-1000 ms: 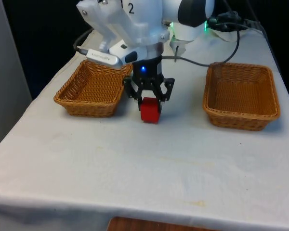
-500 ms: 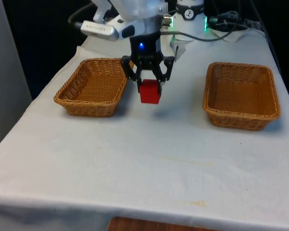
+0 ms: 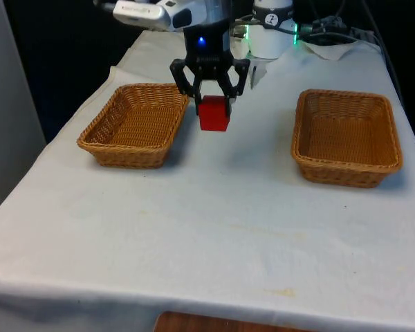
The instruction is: Pick up the red cube and place it into the right basket.
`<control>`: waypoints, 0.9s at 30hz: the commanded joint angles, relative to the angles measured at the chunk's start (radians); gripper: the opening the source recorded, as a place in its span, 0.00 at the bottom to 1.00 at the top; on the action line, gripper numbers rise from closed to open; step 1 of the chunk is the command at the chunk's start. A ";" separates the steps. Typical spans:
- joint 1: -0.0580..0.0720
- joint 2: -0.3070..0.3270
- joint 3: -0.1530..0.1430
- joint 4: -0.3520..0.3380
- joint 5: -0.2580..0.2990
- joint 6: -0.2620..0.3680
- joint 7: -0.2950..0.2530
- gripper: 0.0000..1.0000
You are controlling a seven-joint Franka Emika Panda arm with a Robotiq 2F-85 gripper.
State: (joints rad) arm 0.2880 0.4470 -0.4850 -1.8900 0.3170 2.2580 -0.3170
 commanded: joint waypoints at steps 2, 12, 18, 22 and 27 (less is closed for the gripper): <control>0.008 -0.009 -0.010 0.001 -0.032 -0.008 0.021 0.01; 0.001 -0.019 -0.032 0.010 -0.066 -0.022 0.016 0.01; 0.001 -0.016 -0.058 0.010 -0.062 -0.017 -0.005 0.01; -0.013 -0.002 -0.082 0.024 -0.057 -0.026 -0.036 0.01; -0.018 0.007 -0.099 0.029 -0.046 -0.026 -0.061 0.01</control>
State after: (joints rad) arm 0.2780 0.4530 -0.5930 -1.8660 0.2690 2.2410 -0.3760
